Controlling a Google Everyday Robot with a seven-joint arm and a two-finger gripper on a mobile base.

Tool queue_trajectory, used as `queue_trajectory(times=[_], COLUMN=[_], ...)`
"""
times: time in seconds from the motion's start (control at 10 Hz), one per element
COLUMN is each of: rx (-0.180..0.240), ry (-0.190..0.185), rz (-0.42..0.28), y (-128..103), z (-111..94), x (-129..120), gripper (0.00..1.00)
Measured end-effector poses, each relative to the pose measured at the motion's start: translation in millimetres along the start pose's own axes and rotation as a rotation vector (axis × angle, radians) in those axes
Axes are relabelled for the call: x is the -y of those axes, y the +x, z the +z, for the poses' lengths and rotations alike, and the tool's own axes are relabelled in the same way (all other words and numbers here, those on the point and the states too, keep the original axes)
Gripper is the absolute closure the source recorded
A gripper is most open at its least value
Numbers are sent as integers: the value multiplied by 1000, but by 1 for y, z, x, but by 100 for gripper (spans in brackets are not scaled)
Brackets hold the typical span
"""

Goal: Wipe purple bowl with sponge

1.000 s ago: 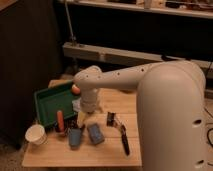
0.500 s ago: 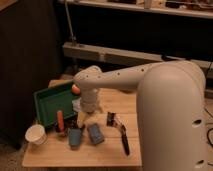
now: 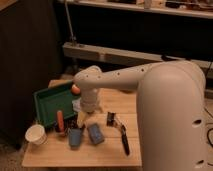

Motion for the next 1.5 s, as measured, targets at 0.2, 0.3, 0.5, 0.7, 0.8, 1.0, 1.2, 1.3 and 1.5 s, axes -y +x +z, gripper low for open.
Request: queue_trajectory(times=[0.2,0.3,0.5,0.7,0.8,1.0,1.2,1.3,1.5], rx=[0,0,0,0,0,-1,41,63,89], ry=[0,0,0,0,0,3,28,43,46], rz=[0,0,0,0,0,-2,11,20,22], y=[0,0,0,0,0,1,10,21,31], z=[0,0,0,0,0,0,1,2,5], x=[0,0,0,0,0,0,-3,-1,-3], gripper=[20,20,20,20,20,20,20,20,20])
